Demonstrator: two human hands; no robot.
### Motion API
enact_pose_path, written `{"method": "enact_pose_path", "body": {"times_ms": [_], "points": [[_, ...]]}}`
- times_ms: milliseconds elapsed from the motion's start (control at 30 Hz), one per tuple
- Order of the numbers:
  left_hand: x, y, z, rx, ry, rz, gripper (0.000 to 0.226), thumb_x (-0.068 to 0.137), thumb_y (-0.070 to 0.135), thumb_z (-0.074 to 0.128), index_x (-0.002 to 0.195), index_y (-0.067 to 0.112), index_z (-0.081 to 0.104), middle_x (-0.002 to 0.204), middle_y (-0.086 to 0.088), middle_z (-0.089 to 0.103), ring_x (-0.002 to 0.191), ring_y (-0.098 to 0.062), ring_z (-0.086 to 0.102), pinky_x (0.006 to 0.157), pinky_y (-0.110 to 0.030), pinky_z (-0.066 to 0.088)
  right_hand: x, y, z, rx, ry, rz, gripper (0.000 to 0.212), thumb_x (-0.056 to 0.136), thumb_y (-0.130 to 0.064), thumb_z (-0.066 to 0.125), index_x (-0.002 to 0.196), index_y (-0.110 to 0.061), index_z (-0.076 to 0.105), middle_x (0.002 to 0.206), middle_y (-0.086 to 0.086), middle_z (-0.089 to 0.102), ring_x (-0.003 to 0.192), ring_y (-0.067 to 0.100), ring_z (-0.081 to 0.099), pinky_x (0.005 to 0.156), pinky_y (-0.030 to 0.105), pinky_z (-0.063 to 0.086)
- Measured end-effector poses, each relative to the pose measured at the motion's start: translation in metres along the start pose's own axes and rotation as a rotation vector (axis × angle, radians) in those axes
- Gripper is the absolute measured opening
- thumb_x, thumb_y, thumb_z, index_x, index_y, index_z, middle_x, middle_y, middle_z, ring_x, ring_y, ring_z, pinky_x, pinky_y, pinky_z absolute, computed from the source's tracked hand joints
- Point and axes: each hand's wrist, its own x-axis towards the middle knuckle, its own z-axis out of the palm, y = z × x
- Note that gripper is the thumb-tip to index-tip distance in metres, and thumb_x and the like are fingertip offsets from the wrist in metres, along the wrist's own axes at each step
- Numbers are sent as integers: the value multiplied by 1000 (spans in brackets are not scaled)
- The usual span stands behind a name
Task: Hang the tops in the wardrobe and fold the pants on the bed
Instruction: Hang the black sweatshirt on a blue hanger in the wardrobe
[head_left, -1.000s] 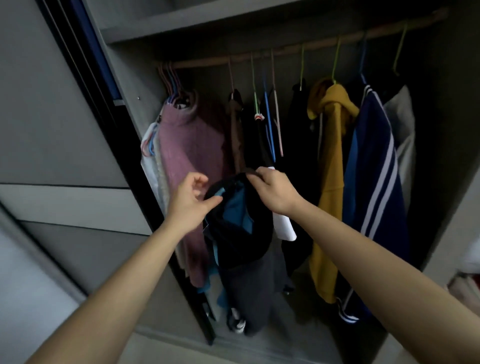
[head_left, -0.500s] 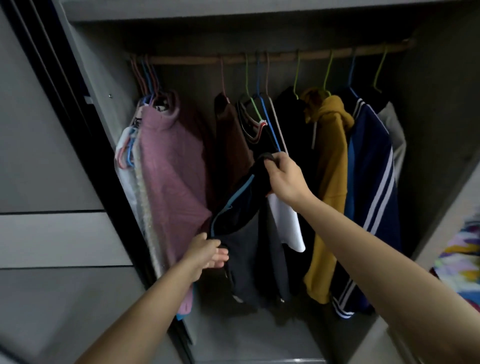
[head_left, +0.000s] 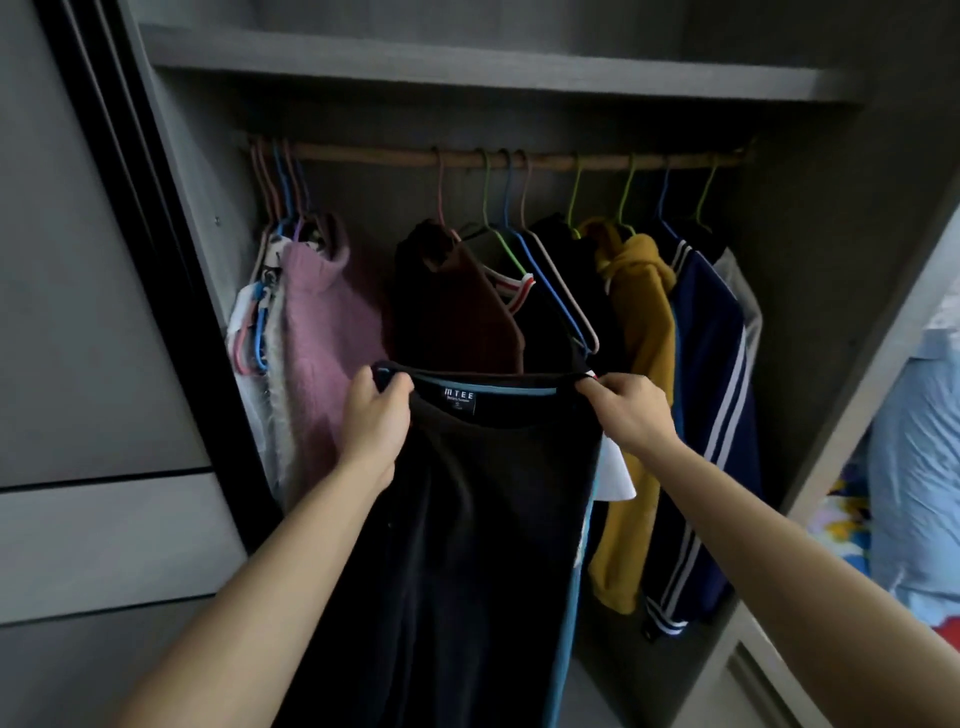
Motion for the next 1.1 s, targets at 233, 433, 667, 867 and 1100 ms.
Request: {"method": "enact_pose_path", "body": {"times_ms": [233,433,667,867,1100], "points": [[-6,14,29,23,72,268,15,86,14,52,97,24,53,97,0,61,88,-20,58,76,-30,47,38,-6,-8,194,65,-91,47,102,-31,46,145,-14,46,142,10,48,125,23,52,108,39,43],[1,6,40,133,62,268,41,86,3,56,95,43,56,110,-4,63,85,-17,54,74,-35,47,76,-11,-1,16,29,-196,52,102,-41,50,146,-13,46,137,10,54,121,25,56,99,37,48],[19,-4,37,194,122,224,39,85,5,59,101,41,58,103,-3,64,57,-8,51,62,-29,46,101,-25,17,-208,-16,-271,32,99,-35,56,127,-20,59,110,4,67,96,23,64,76,42,57],[29,-7,41,169,133,220,38,84,3,61,95,39,58,96,12,62,67,10,61,57,-8,45,105,-34,26,-123,15,-327,30,106,-40,37,116,-17,53,75,0,60,64,18,59,49,31,37],[35,-12,44,117,138,182,29,82,4,64,91,31,58,90,6,67,70,0,62,60,-11,46,95,-41,14,22,124,-389,34,108,-39,31,113,-19,59,69,-1,60,57,15,56,51,33,40]]}}
